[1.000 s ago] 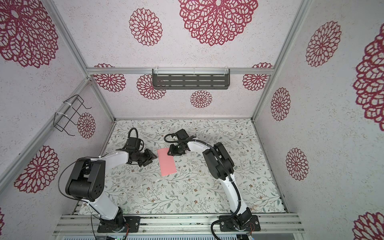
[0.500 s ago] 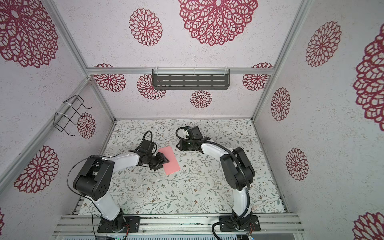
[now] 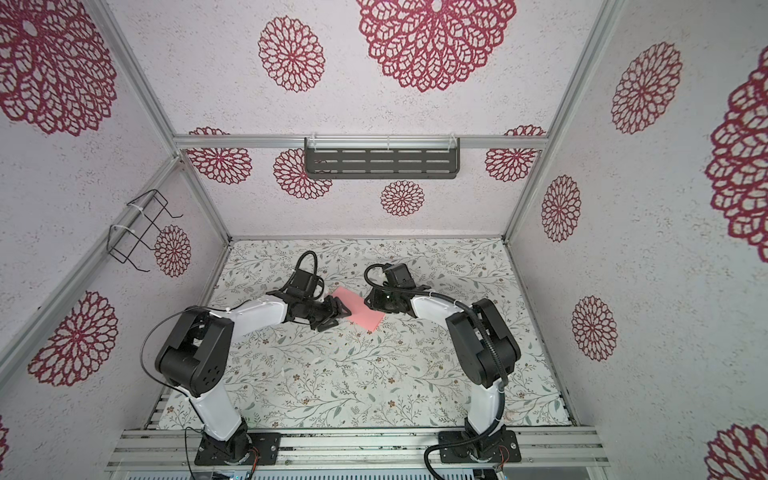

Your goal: Fold a paper plane with a square sheet of paper (pick it up from the middle)

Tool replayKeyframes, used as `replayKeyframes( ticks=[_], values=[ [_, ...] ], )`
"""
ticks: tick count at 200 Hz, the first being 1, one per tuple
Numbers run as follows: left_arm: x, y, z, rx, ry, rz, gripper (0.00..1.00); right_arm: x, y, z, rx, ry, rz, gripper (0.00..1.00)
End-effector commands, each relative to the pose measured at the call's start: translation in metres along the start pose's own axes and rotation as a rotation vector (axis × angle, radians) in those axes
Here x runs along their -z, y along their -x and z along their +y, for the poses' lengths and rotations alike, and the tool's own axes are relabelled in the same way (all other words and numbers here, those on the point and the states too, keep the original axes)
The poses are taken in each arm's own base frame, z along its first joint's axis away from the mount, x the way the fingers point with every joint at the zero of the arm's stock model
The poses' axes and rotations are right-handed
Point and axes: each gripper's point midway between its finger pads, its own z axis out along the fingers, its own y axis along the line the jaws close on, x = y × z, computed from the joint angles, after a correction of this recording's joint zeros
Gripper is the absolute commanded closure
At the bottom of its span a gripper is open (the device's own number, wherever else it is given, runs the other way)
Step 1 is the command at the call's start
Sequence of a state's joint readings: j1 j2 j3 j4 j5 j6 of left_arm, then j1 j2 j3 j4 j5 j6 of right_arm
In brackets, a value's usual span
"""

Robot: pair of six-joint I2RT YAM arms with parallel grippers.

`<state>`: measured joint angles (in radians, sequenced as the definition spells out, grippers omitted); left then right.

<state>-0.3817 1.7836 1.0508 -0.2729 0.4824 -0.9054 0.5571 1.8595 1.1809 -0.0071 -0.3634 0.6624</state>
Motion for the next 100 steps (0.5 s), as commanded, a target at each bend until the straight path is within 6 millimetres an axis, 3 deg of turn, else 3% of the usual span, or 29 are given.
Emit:
replayKeyframes(
  ticks=[1, 50, 100],
  values=[
    [0.022, 0.024, -0.004, -0.037, -0.016, -0.078, 0.42, -0.007, -0.003, 0.039, -0.020, 0.119, 0.032, 0.72],
    [-0.002, 0.051, -0.015, -0.074, -0.035, -0.080, 0.71, -0.039, -0.017, 0.045, -0.089, 0.129, 0.106, 0.86],
    [-0.021, 0.050, -0.009, -0.062, -0.040, -0.030, 0.83, -0.055, -0.025, 0.036, -0.120, 0.101, 0.164, 0.92]
  ],
)
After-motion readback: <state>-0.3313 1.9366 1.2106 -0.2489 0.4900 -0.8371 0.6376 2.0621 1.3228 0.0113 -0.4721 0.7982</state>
